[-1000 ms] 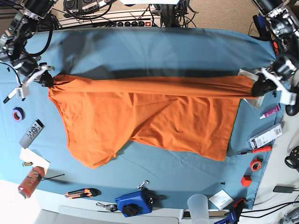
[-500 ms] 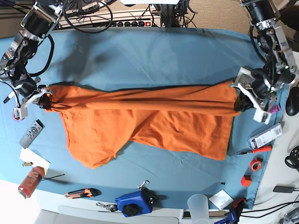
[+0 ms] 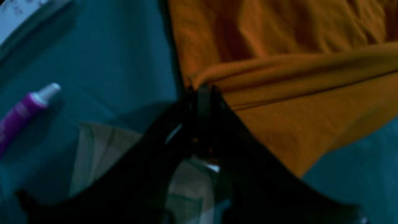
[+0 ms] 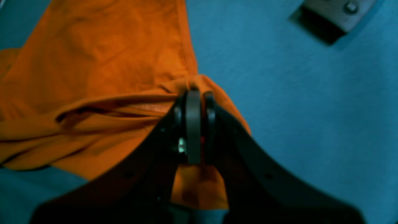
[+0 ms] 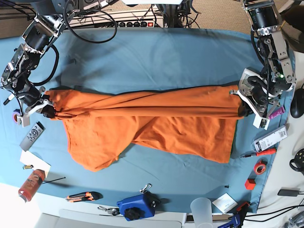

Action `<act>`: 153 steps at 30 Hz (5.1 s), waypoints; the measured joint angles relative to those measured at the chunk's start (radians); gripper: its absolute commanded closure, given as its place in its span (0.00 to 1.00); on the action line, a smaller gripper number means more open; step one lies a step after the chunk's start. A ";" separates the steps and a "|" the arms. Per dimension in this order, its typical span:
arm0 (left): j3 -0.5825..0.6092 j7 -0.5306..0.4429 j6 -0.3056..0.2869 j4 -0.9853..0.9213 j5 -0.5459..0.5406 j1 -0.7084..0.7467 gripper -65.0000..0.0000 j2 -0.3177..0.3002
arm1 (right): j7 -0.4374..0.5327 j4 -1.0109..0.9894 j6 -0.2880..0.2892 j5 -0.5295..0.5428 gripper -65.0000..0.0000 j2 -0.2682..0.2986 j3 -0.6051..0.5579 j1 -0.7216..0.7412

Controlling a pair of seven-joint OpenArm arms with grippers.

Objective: Layout the t-shirt on the table in an organized manner, then fold the t-shirt properly
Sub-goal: 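Lower the held t-shirt edge onto the shirt body, folding it over, then release the folded edge and raise both grippers away, then grasp the folded t-shirt ends with both grippers and pull outward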

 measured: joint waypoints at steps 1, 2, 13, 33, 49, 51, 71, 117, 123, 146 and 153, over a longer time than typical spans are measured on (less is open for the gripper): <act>0.000 0.002 0.000 -0.005 0.000 -0.008 1.00 0.000 | 0.011 0.000 0.000 0.000 1.00 0.000 0.000 0.000; 0.000 0.001 0.000 -0.007 -0.002 -0.013 1.00 0.000 | 0.016 0.000 0.000 -0.001 1.00 0.000 0.000 0.000; 0.000 -0.068 -0.008 -0.009 0.000 -0.016 0.89 0.000 | 0.036 -0.001 0.000 -0.009 0.92 0.000 0.000 0.000; -0.161 0.198 -0.031 0.258 -0.249 0.014 0.82 0.001 | -0.288 0.122 -0.005 0.352 0.70 0.008 0.222 0.031; -0.575 0.208 -0.031 0.468 -0.375 0.307 0.82 0.001 | -0.135 0.166 -0.004 0.351 0.61 0.001 0.167 -0.268; -0.575 0.204 -0.031 0.468 -0.385 0.307 0.82 0.001 | -0.098 0.129 -0.003 0.295 0.61 0.001 0.119 -0.244; -0.284 0.204 -0.027 0.447 -0.380 0.311 0.54 0.138 | -0.065 -0.197 0.004 0.284 0.61 -0.036 0.066 -0.020; -0.044 0.082 0.186 0.024 -0.158 0.117 1.00 0.144 | -0.077 -0.095 -0.004 0.246 1.00 0.024 0.146 -0.019; -0.044 0.138 0.183 0.053 -0.158 0.117 1.00 0.144 | -0.155 -0.095 -0.004 0.240 1.00 0.022 0.230 -0.017; -0.082 0.315 0.182 0.268 -0.209 0.269 1.00 0.145 | -0.285 0.098 -0.005 0.395 1.00 0.022 0.316 -0.244; -0.195 0.366 0.102 0.268 -0.299 0.291 1.00 0.144 | -0.301 0.155 -0.003 0.398 1.00 0.021 0.315 -0.341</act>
